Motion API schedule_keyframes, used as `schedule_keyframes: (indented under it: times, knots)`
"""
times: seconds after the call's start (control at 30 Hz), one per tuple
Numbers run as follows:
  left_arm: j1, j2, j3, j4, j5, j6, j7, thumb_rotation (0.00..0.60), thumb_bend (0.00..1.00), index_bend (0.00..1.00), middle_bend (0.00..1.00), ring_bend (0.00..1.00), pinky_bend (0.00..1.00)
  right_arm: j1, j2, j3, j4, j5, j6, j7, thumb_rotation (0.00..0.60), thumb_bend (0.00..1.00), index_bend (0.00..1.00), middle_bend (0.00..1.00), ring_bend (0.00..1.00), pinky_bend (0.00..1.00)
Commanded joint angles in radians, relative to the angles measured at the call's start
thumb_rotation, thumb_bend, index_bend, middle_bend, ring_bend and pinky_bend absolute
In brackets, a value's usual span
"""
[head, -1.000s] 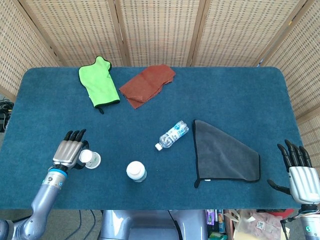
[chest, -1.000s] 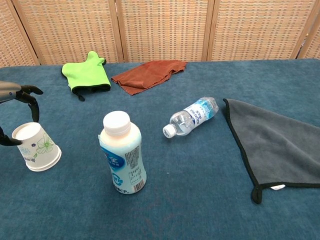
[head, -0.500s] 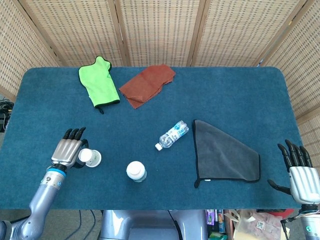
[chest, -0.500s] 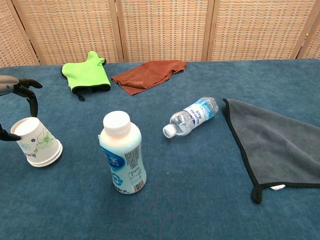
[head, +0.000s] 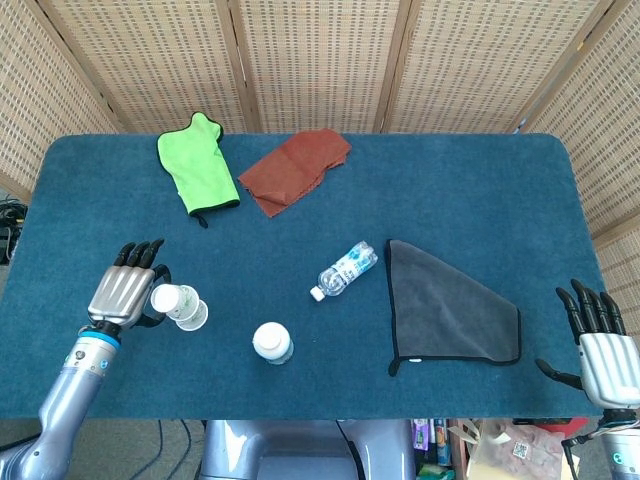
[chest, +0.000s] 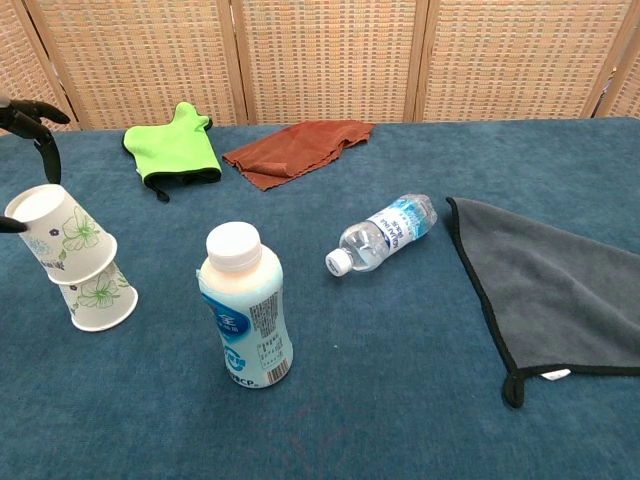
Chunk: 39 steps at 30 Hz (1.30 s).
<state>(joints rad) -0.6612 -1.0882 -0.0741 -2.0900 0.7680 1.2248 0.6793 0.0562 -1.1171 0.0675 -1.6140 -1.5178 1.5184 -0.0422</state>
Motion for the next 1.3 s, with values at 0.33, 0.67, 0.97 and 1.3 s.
schedule_keyframes:
  times: [0.33, 0.67, 0.97, 1.3]
  knots:
    - [0.016, 0.266, -0.072, -0.104, 0.025, -0.068, -0.157, 0.600, 0.24, 0.45, 0.00, 0.00, 0.00, 0.003, -0.004, -0.002, -0.001, -0.001, -0.006, -0.012, 0.600, 0.12, 0.00, 0.00, 0.00, 0.00]
    - [0.038, 0.337, -0.023, 0.026, 0.027, -0.233, -0.255, 0.600, 0.24, 0.45, 0.00, 0.00, 0.00, 0.002, -0.005, -0.003, -0.003, -0.001, -0.005, -0.019, 0.600, 0.12, 0.00, 0.00, 0.00, 0.00]
    - [0.065, 0.161, 0.034, 0.258, 0.050, -0.255, -0.266, 0.600, 0.24, 0.46, 0.00, 0.00, 0.00, 0.005, -0.011, -0.002, -0.003, 0.004, -0.012, -0.032, 0.600, 0.12, 0.00, 0.00, 0.00, 0.00]
    - [0.073, 0.059, 0.048, 0.357, 0.062, -0.274, -0.286, 0.600, 0.24, 0.37, 0.00, 0.00, 0.00, 0.005, -0.014, -0.002, -0.003, 0.004, -0.011, -0.037, 0.600, 0.12, 0.00, 0.00, 0.00, 0.00]
